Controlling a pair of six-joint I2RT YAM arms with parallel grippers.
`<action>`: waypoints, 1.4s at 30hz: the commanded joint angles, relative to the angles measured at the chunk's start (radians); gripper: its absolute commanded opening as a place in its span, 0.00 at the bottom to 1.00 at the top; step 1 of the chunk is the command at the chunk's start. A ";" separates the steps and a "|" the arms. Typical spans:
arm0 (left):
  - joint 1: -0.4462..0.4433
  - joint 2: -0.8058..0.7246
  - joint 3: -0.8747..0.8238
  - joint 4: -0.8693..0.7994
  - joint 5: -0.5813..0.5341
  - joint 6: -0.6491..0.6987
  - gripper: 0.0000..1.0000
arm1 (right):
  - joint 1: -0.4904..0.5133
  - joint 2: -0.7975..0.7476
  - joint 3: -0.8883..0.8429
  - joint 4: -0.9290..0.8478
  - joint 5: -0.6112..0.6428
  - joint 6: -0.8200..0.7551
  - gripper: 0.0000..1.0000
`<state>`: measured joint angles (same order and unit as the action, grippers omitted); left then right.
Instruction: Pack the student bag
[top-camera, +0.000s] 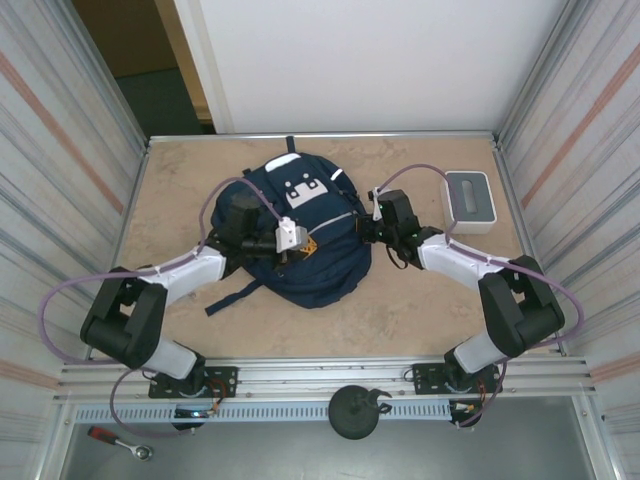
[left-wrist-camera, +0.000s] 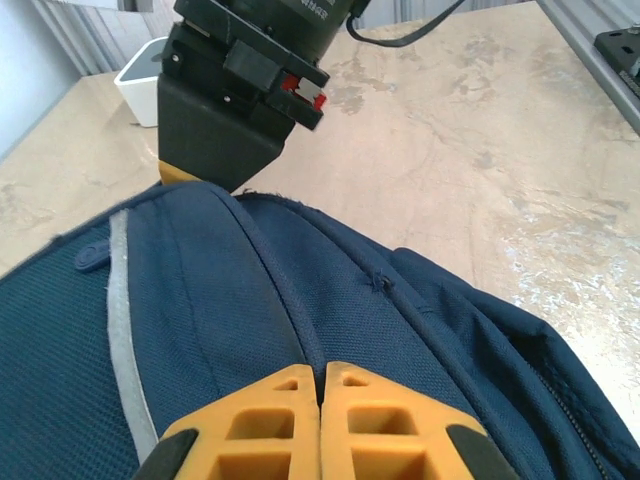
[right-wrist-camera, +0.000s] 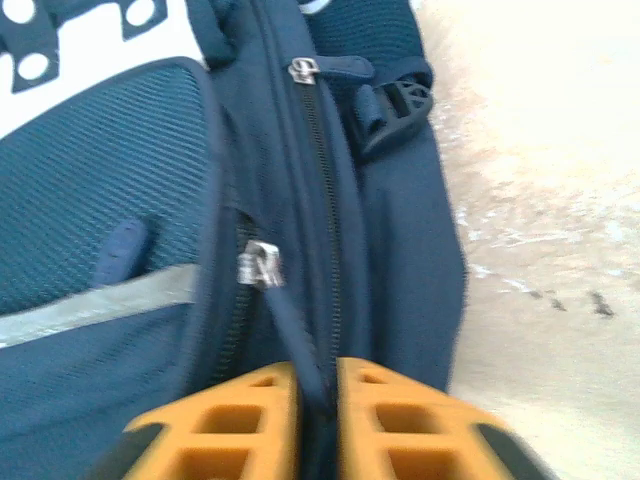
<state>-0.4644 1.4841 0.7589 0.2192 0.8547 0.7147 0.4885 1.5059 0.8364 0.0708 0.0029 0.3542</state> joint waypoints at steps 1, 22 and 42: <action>-0.008 0.035 0.065 0.035 0.080 0.033 0.00 | -0.027 -0.084 -0.041 -0.069 0.068 -0.012 0.30; 0.001 -0.363 -0.198 0.231 -0.963 -0.413 0.99 | -0.148 -0.512 -0.193 -0.210 0.606 -0.082 0.99; 0.366 -0.254 -0.488 0.555 -1.035 -0.615 0.99 | -0.396 -0.373 -0.538 0.416 0.374 -0.219 0.99</action>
<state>-0.1036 1.1801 0.2810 0.6483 -0.2245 0.1249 0.1040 1.0954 0.2913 0.3218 0.4427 0.1715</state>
